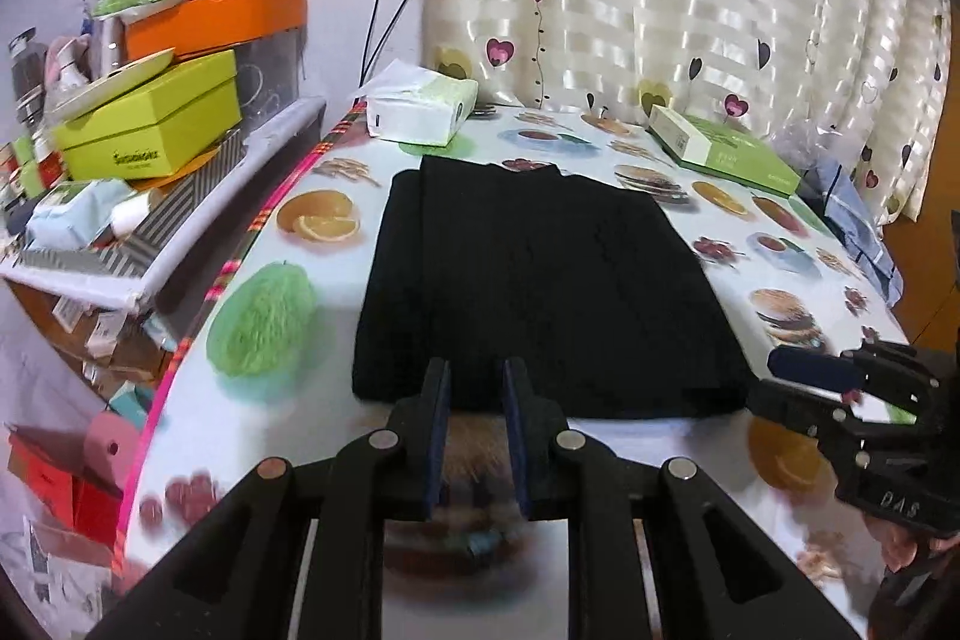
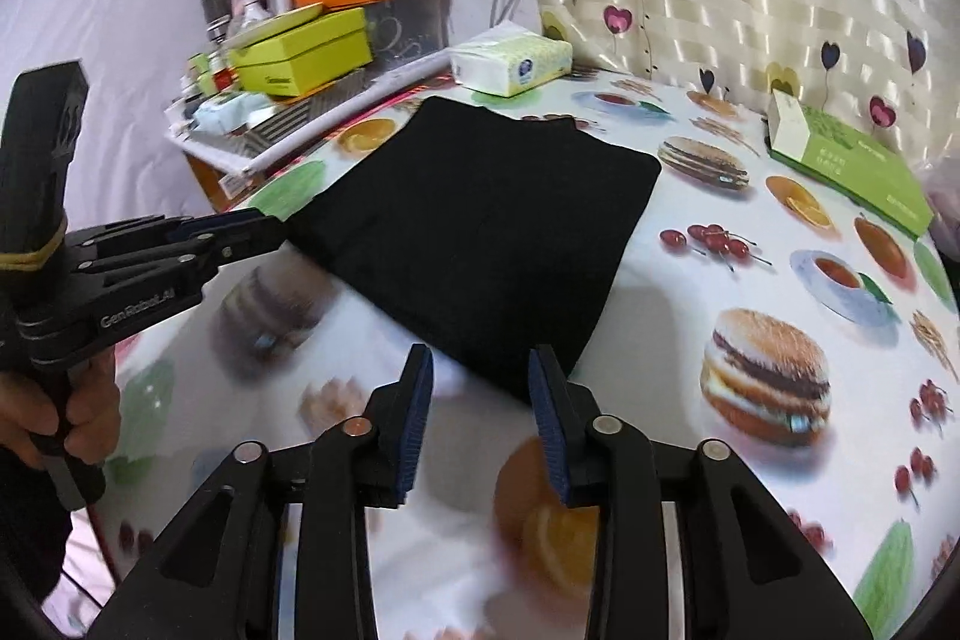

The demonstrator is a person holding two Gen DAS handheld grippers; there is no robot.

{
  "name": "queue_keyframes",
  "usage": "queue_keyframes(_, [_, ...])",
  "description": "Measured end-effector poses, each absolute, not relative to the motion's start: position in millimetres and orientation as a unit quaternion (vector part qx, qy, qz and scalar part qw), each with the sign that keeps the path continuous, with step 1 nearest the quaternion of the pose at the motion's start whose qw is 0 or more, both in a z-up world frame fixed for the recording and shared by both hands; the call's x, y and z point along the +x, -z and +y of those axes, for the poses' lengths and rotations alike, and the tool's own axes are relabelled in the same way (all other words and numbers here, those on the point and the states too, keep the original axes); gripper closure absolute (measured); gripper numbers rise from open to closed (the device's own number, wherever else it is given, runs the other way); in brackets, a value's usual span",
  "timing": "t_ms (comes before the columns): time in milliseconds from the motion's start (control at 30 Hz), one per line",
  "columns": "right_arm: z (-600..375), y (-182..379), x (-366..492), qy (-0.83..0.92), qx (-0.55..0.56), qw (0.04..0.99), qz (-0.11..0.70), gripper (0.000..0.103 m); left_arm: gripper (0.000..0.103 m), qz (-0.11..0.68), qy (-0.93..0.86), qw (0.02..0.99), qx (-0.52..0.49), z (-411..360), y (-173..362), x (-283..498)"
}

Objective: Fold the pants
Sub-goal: 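Release the pants and pull both grippers back from the folded square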

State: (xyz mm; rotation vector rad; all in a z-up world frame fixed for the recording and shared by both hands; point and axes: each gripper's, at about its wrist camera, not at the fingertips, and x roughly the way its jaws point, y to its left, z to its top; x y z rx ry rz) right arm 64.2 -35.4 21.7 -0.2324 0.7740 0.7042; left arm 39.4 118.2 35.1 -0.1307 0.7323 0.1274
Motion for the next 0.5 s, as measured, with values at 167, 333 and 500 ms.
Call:
queue_keyframes(167, [-43, -26, 36, -0.339, -0.115, 0.863, 0.356, 0.060, 0.083, 0.351, -0.073, 0.932, -0.051, 95, -40, 13])
queue_keyframes(333, [-47, -20, 21, -0.331, -0.123, 0.865, 0.355, 0.059, 0.083, 0.345, -0.077, 0.934, -0.058, 83, -40, -8])
queue_keyframes(500, [-44, -9, 21, -0.327, -0.132, 0.862, 0.365, 0.059, 0.083, 0.347, -0.096, 0.931, -0.060, 85, -33, -13])
